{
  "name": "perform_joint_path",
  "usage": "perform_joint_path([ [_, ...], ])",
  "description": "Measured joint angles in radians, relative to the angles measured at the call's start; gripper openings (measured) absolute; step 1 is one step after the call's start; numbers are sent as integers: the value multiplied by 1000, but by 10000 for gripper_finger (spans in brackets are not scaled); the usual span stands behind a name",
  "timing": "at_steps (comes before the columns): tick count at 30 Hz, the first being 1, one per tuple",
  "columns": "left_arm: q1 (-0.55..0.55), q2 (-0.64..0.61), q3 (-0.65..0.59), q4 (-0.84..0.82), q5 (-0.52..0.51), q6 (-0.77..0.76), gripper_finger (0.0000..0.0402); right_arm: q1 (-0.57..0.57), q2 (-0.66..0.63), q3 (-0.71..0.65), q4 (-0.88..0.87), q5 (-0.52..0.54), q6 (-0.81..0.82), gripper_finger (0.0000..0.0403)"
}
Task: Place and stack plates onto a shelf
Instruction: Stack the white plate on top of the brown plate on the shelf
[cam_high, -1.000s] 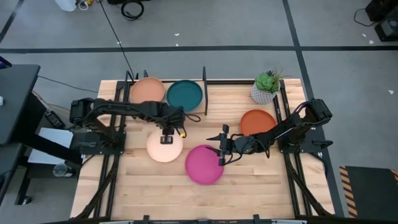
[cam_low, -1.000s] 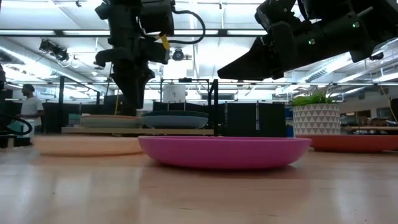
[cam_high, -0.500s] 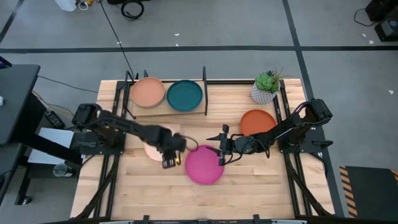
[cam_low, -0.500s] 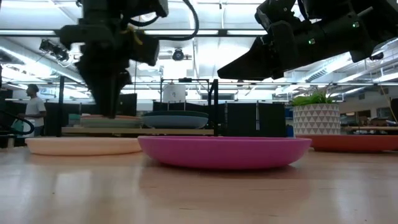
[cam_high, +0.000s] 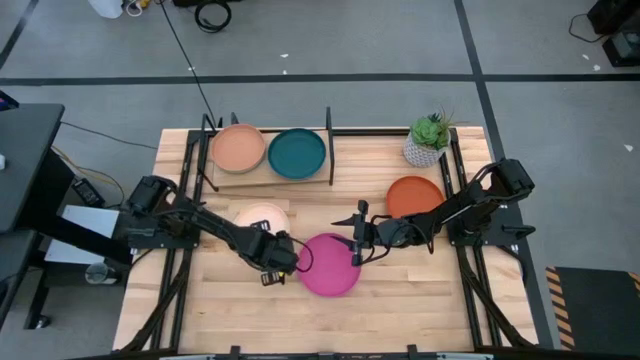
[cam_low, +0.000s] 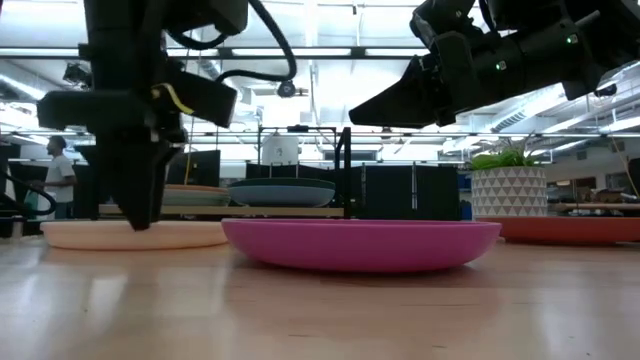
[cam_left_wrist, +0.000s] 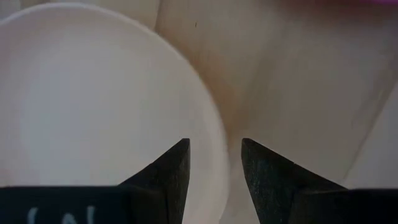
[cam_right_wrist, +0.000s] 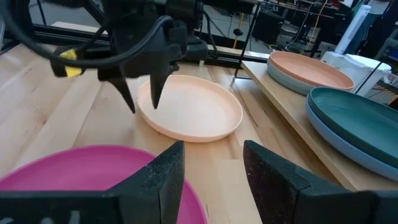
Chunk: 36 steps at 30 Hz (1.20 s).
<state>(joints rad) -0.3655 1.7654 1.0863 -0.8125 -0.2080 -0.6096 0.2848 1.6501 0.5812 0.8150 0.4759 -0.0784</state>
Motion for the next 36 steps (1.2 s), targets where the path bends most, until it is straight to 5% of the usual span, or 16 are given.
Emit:
perform_joint_path([
  [7,-18,48,0,16,-2,12,135,0,0,0,-2,0,-3,171],
  [15,-19,63,15,-40,36,96,16,0,0,0,-2,0,-3,171],
  [27,78,-149,144,-287,-116,200,16,0,0,0,-1,-6,-1,171],
  [36,324,-238,135,-347,-190,374,15,0,0,0,0,-6,-1,171],
])
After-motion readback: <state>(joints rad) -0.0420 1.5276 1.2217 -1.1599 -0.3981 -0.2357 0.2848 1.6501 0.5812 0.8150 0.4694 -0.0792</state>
